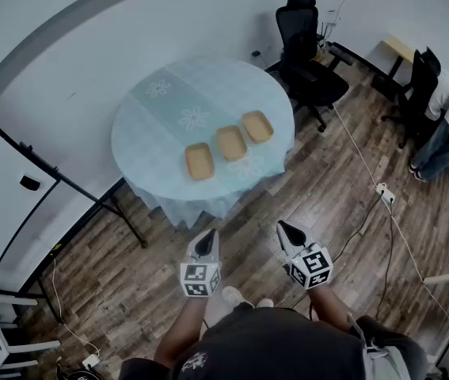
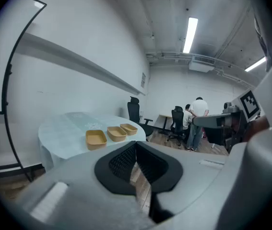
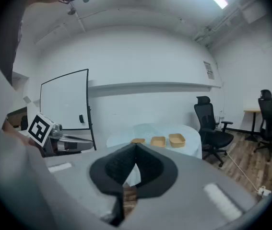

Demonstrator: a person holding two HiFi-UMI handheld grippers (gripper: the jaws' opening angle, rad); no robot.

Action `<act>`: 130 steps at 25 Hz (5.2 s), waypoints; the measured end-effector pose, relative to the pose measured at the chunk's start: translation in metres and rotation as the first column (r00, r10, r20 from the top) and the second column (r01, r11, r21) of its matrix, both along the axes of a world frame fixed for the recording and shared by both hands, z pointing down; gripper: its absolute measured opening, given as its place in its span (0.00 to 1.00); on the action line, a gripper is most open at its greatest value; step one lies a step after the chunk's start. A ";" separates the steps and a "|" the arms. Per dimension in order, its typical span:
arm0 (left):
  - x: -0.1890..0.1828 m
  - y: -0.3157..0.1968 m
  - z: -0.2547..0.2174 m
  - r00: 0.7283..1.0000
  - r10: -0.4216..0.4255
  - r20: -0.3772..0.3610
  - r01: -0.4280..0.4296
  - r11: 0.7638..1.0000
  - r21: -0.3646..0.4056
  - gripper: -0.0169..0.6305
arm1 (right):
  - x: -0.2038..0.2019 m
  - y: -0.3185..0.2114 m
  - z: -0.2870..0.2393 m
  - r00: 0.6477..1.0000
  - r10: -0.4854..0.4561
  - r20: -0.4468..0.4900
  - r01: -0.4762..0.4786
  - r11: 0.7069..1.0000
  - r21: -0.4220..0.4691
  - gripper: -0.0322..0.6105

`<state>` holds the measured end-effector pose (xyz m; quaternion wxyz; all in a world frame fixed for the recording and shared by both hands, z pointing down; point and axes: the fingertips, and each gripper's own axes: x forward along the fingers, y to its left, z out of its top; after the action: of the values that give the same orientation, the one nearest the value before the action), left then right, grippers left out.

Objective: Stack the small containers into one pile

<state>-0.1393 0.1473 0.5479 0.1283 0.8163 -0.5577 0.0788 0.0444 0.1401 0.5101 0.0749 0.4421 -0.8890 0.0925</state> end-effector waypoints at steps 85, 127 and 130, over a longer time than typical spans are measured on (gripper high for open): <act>-0.001 -0.087 -0.038 0.999 0.016 -0.030 -0.014 0.998 0.060 0.04 | -0.055 -0.094 -0.048 0.997 -0.083 0.006 0.082 0.990 0.119 0.05; 0.068 -0.238 -0.025 0.987 -0.161 0.010 0.161 0.987 -0.001 0.04 | 0.013 -0.271 -0.024 0.964 -0.248 0.096 0.242 0.968 0.069 0.05; 0.056 -0.253 -0.029 0.989 -0.148 0.016 0.148 0.989 0.009 0.04 | 0.002 -0.283 -0.026 0.969 -0.236 0.075 0.230 0.970 0.082 0.05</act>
<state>-0.0833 -0.1057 0.5189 0.1262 0.7724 -0.6181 0.0736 0.0461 -0.1425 0.4845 0.0316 0.3327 -0.9399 0.0693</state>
